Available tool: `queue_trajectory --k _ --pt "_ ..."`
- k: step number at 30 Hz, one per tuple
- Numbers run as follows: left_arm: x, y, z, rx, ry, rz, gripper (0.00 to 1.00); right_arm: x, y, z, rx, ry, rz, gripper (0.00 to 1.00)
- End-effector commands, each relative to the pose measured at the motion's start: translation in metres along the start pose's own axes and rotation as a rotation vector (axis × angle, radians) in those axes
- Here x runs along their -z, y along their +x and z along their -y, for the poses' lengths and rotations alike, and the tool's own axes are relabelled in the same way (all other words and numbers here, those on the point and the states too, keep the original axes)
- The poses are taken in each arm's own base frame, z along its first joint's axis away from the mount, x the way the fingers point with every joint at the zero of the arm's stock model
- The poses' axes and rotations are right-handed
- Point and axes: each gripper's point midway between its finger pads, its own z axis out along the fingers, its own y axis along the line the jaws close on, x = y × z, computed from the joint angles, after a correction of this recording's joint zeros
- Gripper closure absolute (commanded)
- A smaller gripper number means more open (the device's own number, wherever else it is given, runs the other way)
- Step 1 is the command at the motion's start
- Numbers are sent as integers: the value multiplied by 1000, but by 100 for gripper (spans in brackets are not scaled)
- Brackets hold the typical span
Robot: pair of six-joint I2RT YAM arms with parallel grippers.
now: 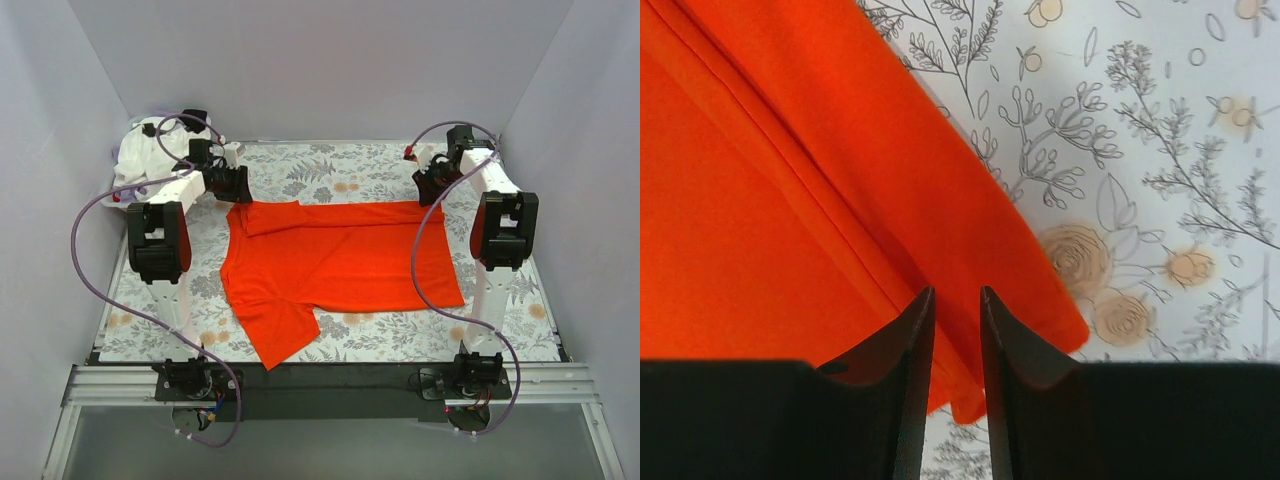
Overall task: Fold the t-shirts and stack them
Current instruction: Fold the tshirt
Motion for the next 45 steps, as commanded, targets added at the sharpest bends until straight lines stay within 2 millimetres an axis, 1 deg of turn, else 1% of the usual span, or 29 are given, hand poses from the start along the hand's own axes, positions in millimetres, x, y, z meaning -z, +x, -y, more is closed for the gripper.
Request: queue_trajectory --k 1,2,5,8,10,16,22,25,26,27,28,29,31,34,37,39,40,41,43,44,45 --pt "9 -22 4 3 8 28 58 8 -39 -8 -31 -23 90 69" --pt "9 -21 5 5 14 18 59 5 -47 -10 -20 -25 94 69" --pt "8 -15 9 -3 39 5 59 -1 -52 -16 -27 -37 94 69" --pt "9 -14 15 -6 62 6 59 -3 -45 -14 -34 -25 67 69" --pt "9 -12 17 -7 74 4 60 -5 -35 -16 -32 -22 37 70" --pt "1 2 17 -14 62 -35 59 -4 -13 -14 -47 -7 -17 70" --pt "-9 12 14 -27 44 -67 57 3 11 -8 -74 9 -54 66" --pt "-10 14 16 -42 48 -75 58 8 17 -7 -68 18 -64 66" --pt "-12 17 17 -45 51 -81 59 9 19 -8 -65 20 -69 65" --pt "-12 17 19 -49 55 -81 60 15 27 -1 -84 31 -69 65" --pt "-11 17 20 -52 59 -79 61 18 32 2 -86 42 -76 64" --pt "-12 18 21 -55 62 -82 63 18 35 2 -86 42 -81 65" --pt "-11 16 23 -57 68 -79 69 21 42 5 -94 50 -91 64" --pt "-9 15 27 -58 79 -74 77 22 48 6 -92 52 -100 64" --pt "-6 13 32 -60 97 -70 84 22 50 2 -85 41 -103 64" --pt "0 9 37 -71 110 -57 88 22 51 -1 -78 34 -104 64" --pt "2 10 39 -71 117 -58 93 23 51 -1 -75 33 -103 65" --pt "8 6 42 -79 121 -47 94 23 53 -3 -74 31 -106 65" --pt "13 9 48 -84 140 -49 97 21 59 -7 -70 21 -123 65" --pt "16 9 51 -87 151 -47 100 22 59 -8 -66 20 -124 65" --pt "22 7 55 -98 159 -40 100 22 61 -9 -60 18 -129 65"
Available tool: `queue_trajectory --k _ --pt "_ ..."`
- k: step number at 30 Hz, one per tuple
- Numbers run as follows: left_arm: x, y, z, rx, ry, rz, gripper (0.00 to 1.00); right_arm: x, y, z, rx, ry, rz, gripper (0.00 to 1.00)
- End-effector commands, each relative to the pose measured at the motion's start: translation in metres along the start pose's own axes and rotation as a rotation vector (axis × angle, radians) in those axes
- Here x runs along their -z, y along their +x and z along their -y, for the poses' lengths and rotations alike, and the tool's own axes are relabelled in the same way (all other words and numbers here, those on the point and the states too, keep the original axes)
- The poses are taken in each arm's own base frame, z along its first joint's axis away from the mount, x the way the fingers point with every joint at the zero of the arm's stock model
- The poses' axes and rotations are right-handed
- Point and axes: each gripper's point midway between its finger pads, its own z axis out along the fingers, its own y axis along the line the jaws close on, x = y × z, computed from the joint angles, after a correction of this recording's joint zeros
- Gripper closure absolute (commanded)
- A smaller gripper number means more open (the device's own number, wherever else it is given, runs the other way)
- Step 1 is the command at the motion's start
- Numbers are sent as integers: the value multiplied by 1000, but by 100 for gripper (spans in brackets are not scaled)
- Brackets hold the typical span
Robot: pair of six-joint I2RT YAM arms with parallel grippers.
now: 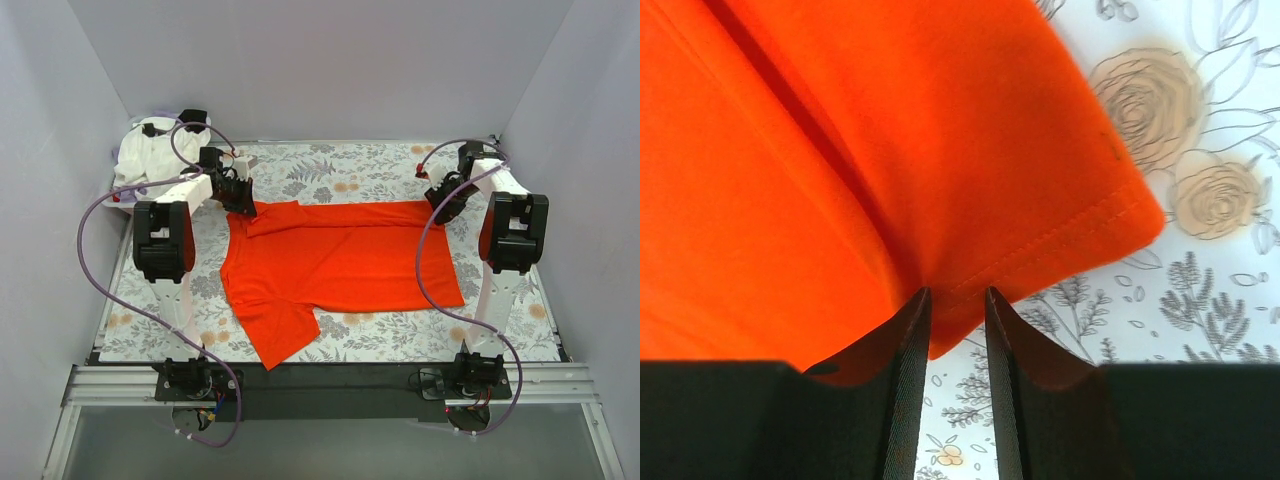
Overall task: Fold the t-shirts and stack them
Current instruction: Fold the tshirt
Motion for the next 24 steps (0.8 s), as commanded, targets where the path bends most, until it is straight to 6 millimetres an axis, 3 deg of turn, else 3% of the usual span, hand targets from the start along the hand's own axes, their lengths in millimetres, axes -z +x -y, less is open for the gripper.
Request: queue_trajectory --k 1,7,11,18,21,24 --pt "37 -19 33 -75 67 66 100 18 -2 -7 48 21 2 66" --pt "68 -8 69 -170 145 96 100 17 15 -4 59 40 -61 67" --pt "77 24 85 -243 189 41 100 17 24 -1 57 49 -87 68" --pt "78 111 100 -392 253 -124 99 20 38 2 55 53 -102 68" --pt "75 128 97 -436 224 -157 82 21 40 -1 68 46 -107 68" --pt "77 122 94 -447 202 -152 72 25 35 -2 79 46 -85 67"
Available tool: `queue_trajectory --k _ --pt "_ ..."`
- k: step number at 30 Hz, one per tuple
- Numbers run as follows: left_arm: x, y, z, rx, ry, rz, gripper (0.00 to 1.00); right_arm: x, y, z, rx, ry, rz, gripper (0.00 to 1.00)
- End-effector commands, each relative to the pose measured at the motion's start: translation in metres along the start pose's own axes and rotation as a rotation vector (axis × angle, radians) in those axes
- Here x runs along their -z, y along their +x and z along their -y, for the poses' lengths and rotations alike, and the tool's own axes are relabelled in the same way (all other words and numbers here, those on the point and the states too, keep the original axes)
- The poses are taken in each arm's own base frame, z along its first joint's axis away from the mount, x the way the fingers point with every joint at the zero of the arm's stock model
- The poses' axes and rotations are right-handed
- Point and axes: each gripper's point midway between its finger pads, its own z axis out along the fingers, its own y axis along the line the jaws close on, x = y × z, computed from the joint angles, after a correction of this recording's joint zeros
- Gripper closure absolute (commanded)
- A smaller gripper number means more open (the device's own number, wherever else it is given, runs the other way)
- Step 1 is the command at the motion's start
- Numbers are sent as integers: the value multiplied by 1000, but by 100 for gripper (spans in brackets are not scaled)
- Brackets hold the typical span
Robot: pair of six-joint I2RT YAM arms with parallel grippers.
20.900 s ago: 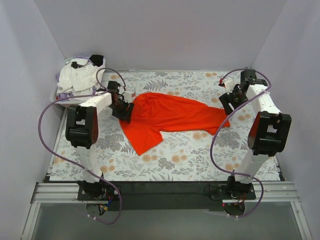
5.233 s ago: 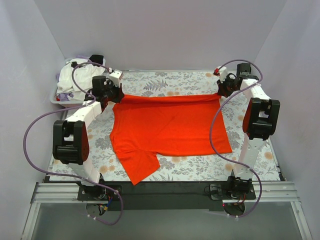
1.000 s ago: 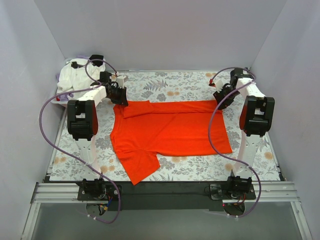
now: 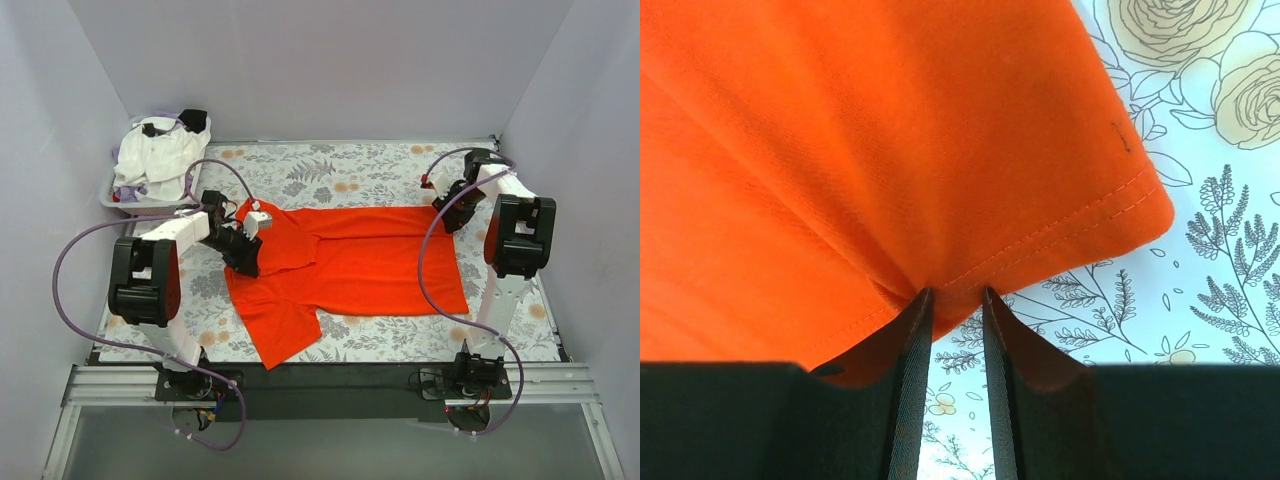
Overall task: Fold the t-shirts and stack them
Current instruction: Fold the tshirt
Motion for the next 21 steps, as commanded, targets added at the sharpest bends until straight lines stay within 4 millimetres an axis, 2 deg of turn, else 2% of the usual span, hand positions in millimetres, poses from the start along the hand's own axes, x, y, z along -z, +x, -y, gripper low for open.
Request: queue_trajectory --k 1,3,4,7,10,12,13,14,15,16,18,21 --pt "20 -26 -7 -134 -66 61 68 19 -4 -1 30 23 20 67" --pt "25 -41 -4 -140 -51 103 64 24 -11 -3 28 18 52 67" --pt "30 -57 -2 -132 -42 147 63 29 -15 -3 31 26 66 67" --pt "33 -86 -11 -60 -74 207 63 38 -24 -3 18 33 101 67" --pt "37 -114 -46 21 -208 280 66 47 -37 -5 -14 34 154 69" --pt "48 -139 -74 90 -320 336 67 54 -50 0 -34 42 195 71" --pt "42 -141 -85 125 -336 333 67 52 -53 2 -55 42 201 71" --pt "50 -157 -96 147 -371 366 67 57 -60 8 -80 56 219 72" --pt "51 -161 -108 170 -414 369 67 56 -63 10 -97 58 220 73" --pt "43 -159 -123 211 -443 352 68 51 -63 14 -114 57 216 74" --pt "53 -169 -146 286 -534 369 69 52 -69 22 -135 77 220 76" --pt "51 -167 -154 347 -534 356 69 47 -76 30 -142 91 219 76"
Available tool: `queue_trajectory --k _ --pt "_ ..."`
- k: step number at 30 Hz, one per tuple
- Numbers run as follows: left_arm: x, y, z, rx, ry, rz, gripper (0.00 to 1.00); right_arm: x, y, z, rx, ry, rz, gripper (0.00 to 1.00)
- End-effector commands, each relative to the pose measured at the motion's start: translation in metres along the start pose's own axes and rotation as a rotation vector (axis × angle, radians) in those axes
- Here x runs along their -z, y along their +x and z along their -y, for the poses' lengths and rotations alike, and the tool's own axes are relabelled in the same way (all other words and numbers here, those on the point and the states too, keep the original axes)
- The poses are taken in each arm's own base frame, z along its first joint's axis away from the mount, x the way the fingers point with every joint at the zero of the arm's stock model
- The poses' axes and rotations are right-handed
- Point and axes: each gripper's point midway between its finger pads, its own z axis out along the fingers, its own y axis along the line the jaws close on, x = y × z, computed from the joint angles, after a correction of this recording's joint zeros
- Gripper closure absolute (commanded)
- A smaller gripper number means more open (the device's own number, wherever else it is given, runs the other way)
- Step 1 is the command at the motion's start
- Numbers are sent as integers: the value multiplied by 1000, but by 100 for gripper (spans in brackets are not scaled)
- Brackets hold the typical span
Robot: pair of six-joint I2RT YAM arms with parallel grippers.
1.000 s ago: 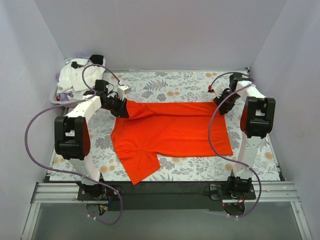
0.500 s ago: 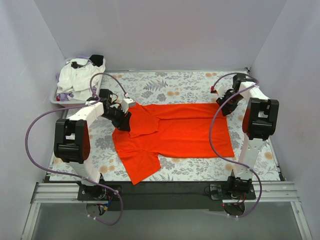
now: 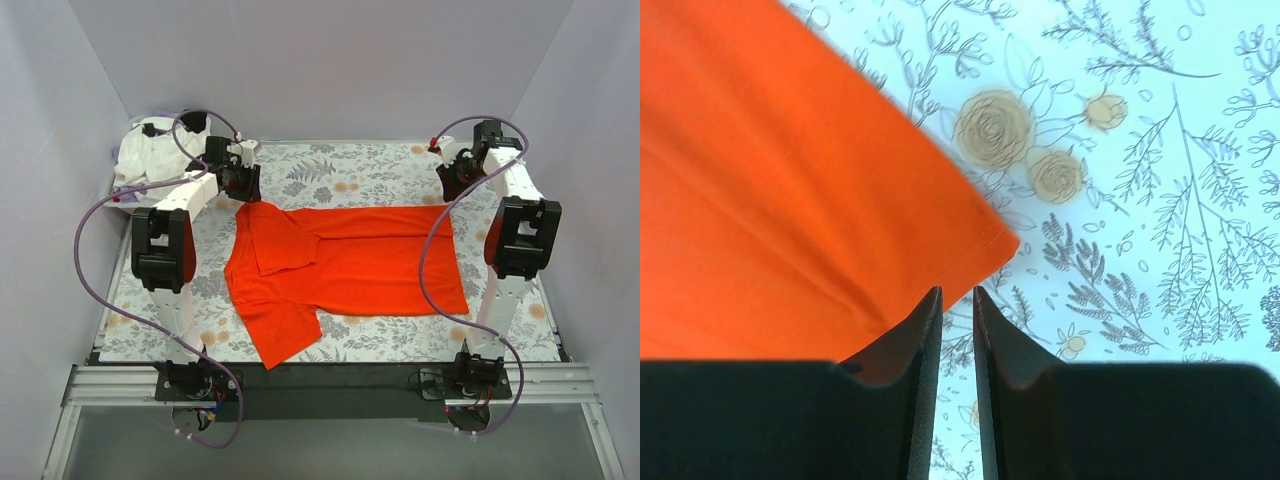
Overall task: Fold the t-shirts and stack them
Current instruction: Fold the tshirt
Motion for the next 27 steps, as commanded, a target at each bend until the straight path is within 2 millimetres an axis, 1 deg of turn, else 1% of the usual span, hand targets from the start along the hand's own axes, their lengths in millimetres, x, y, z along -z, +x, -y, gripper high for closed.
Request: queue_trajectory --k 1,3,5,6,8,9,14,16,17,19,20,21,24,27 --pt "8 -18 -20 113 -117 30 69 -12 -10 4 -49 -4 9 76" --pt "8 -13 -23 129 -126 12 67 -17 -13 3 -39 -4 3 76" --pt "9 -9 -26 153 -128 -1 64 -22 -14 1 -30 -6 -4 76" --pt "8 -4 -27 169 -123 -17 63 -25 -14 0 -21 -7 -9 76" --pt "4 7 -28 186 -120 -46 62 -33 -12 -3 -16 -13 -23 76" --pt "4 8 -28 187 -120 -49 62 -34 -12 -2 -14 -12 -23 76" --pt "-7 28 -29 229 -118 -97 62 -41 -12 -2 -3 -10 -33 76" --pt "-11 27 -33 253 -113 -86 63 -45 -10 -2 1 -9 -42 76" --pt "-13 23 -34 267 -114 -67 63 -47 -7 -2 1 -8 -49 76" --pt "-15 19 -35 287 -102 -54 63 -51 -3 -3 -1 -11 -59 76" --pt "-18 20 -35 303 -96 -54 63 -52 -2 -4 -1 -12 -64 76" --pt "-19 13 -34 315 -79 -31 63 -54 1 -5 -4 -12 -71 76" --pt "-22 9 -30 345 -48 -13 63 -58 7 -5 -2 -12 -86 76" --pt "-23 4 -28 363 -32 7 68 -60 9 -4 2 -5 -98 76"
